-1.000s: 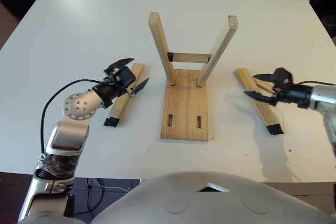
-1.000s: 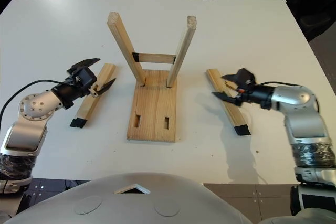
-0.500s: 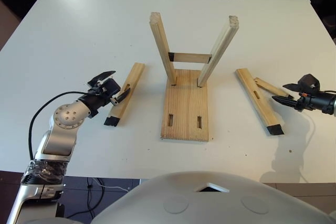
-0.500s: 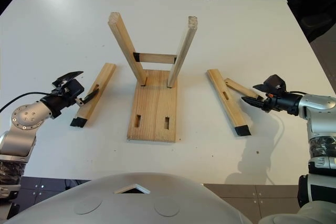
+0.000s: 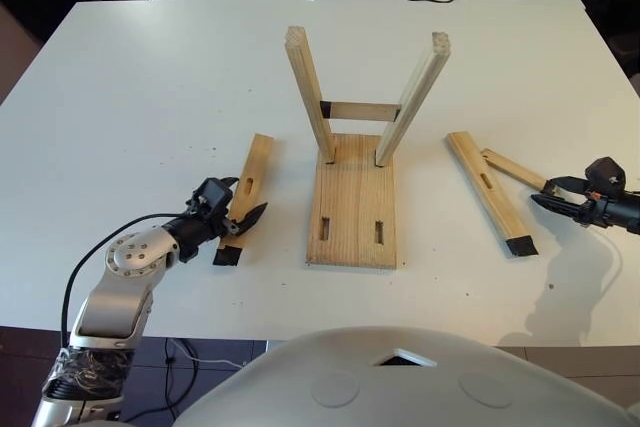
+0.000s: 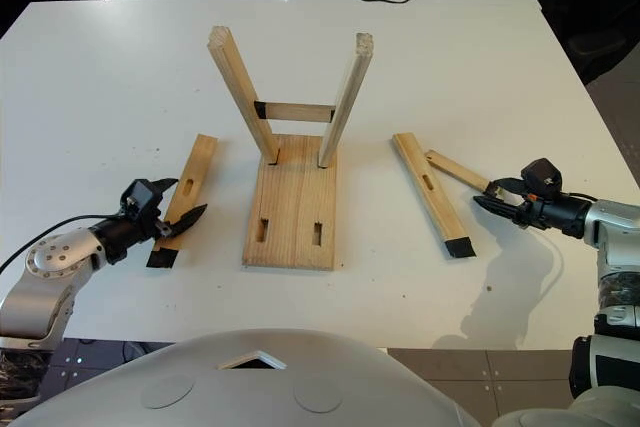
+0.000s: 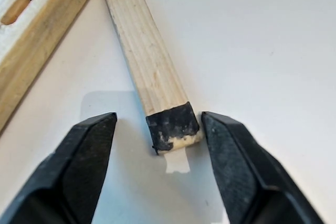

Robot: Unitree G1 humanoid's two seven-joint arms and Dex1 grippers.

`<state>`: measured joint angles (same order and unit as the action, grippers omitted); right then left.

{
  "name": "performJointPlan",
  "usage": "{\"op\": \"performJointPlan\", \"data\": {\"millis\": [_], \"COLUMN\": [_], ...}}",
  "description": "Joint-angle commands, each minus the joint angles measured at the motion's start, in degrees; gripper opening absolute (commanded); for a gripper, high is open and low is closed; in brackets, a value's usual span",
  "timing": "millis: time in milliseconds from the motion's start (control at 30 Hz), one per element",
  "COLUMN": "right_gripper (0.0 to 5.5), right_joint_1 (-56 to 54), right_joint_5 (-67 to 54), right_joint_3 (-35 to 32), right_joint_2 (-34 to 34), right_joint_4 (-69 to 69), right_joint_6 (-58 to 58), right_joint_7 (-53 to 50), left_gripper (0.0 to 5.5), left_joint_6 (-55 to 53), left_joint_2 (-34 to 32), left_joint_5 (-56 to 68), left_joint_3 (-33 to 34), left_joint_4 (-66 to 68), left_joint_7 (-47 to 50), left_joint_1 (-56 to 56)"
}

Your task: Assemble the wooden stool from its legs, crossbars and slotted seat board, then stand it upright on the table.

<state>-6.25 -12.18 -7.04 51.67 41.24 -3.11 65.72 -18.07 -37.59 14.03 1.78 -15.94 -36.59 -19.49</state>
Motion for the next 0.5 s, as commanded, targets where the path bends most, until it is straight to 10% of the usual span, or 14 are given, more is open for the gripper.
{"op": "performJointPlan", "data": {"millis": [33,233,500], "right_gripper": [2.32,1.32,1.31], "right_joint_1": [0.3,-0.3,-2.4], "right_joint_5": [1.5,2.6,-0.6], "right_joint_3": [1.6,1.7,-1.5], "right_joint_2": [-2.0,-2.0,-2.4], "right_joint_4": [0.5,2.8,2.6], "right_joint_6": [-0.3,2.1,2.5], "right_joint_7": [0.0,-1.6,-1.3], "left_gripper": [4.02,4.02,4.02], "left_joint_6": [-7.1,-11.3,-13.4], "left_joint_2": [-0.5,0.3,-1.8], "left_joint_5": [0.5,6.0,15.1], "left_joint_3": [-3.7,-2.4,5.1], "left_joint_4": [-0.4,-7.1,-15.3], "left_joint_7": [-2.2,-2.1,-6.0], "left_joint_1": [-4.6,-3.1,4.2]}}
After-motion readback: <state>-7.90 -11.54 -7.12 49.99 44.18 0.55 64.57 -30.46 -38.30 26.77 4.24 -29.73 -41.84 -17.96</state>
